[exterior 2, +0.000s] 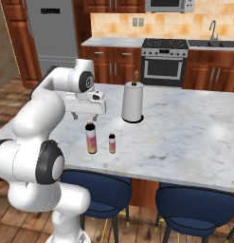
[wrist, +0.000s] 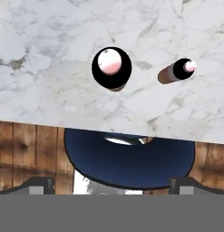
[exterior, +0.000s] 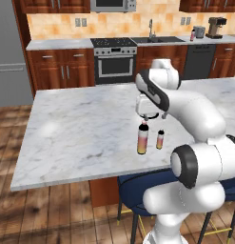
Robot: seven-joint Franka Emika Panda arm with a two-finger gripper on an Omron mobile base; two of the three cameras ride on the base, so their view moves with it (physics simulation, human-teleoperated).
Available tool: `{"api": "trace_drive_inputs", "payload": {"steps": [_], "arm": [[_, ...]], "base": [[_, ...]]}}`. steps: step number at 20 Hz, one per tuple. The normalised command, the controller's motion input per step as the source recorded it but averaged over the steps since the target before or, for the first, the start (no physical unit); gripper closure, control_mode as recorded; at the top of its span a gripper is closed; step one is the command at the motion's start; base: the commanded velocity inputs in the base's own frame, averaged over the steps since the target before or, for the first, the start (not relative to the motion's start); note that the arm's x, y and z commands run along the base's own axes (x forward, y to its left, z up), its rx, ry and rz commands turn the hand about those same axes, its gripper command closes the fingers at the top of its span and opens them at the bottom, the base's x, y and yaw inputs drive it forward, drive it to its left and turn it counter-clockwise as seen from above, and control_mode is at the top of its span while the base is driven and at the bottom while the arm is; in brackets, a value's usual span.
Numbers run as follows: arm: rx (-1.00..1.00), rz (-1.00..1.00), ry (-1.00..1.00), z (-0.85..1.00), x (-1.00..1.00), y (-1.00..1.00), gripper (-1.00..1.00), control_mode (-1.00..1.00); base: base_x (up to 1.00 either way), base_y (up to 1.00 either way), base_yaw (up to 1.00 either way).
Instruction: Place the large bottle from the dining counter next to the other large bottle outside the sink, and place the small bottle from the dining counter next to the other small bottle inside the sink.
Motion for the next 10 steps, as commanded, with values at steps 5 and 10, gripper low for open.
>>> {"api": "trace_drive_inputs", "payload": {"steps": [5,10], "arm": [[0.0,0.0,0.0,-0.13,0.19,0.01,-1.0,-1.0],[0.0,0.0,0.0,-0.23,0.22,0.02,-1.0,-1.0]], "base": [[0.0,0.0,0.0],[0.0,0.0,0.0]]}}
